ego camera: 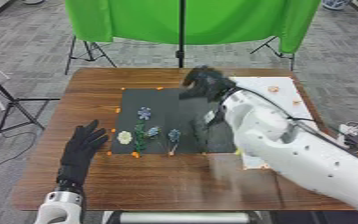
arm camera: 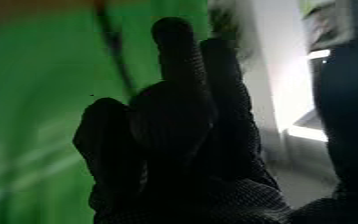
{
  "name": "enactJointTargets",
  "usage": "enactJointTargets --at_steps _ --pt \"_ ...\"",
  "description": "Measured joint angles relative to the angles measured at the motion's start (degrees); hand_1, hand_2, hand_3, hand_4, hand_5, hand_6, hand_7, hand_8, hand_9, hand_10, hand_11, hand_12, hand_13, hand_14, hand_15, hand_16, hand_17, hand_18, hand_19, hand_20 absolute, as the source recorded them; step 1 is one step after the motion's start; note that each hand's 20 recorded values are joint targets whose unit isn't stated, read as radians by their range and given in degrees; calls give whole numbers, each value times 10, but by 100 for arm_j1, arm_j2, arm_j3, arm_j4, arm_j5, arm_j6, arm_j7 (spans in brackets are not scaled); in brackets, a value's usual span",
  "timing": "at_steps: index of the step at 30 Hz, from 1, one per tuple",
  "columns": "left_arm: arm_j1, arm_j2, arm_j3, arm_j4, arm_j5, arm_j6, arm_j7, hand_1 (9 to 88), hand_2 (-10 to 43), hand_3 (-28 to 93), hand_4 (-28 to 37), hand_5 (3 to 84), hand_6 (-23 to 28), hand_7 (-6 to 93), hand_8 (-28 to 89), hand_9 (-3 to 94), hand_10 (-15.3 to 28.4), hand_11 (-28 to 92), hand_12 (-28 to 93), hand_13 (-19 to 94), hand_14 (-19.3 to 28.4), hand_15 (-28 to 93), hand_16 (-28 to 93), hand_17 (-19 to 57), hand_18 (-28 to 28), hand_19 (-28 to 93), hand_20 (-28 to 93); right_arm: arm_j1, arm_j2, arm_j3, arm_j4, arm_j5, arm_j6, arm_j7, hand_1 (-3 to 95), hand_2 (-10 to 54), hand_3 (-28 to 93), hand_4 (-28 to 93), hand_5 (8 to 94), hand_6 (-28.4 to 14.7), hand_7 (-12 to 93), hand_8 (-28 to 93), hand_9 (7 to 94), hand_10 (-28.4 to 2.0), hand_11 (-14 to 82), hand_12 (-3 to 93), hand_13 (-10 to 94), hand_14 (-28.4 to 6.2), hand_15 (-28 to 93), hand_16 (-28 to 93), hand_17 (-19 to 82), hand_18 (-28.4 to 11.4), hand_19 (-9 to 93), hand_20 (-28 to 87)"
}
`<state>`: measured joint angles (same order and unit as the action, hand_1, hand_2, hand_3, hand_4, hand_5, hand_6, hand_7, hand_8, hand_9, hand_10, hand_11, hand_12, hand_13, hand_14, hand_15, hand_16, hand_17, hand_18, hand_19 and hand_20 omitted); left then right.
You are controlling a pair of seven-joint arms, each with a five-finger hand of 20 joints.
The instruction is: Arrange flowers
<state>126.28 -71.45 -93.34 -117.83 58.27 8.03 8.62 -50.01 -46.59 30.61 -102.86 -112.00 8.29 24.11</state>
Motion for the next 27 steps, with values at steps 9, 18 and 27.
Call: enactJointTargets --at_steps 9,18,27 --pt "56 0 -27 -22 1 2 -3 197 126 558 -283 354 76 26 -37 368 149 147 116 266 198 235 -10 -5 149 134 161 50 679 972 1013 -761 -385 1186 359 -95 671 -169 486 -16 135 -69 537 -177 148 234 781 -76 678 320 574 -148 932 602" --pt "63 2 -36 -30 6 1 -5 198 125 556 -283 354 76 26 -37 368 149 148 115 266 198 235 -11 -6 149 134 161 188 851 729 2484 -646 -1021 1277 329 -95 667 -169 493 -2 140 -77 548 -176 137 227 780 -80 678 313 567 -154 932 594" --pt "64 3 -46 -31 7 0 -6 197 125 557 -283 355 76 26 -36 368 149 147 115 266 198 233 -11 -6 149 133 161 -127 790 862 2783 -393 -1292 1320 333 -95 666 -172 544 16 155 -84 608 -166 150 221 801 -70 670 305 571 -154 932 590"
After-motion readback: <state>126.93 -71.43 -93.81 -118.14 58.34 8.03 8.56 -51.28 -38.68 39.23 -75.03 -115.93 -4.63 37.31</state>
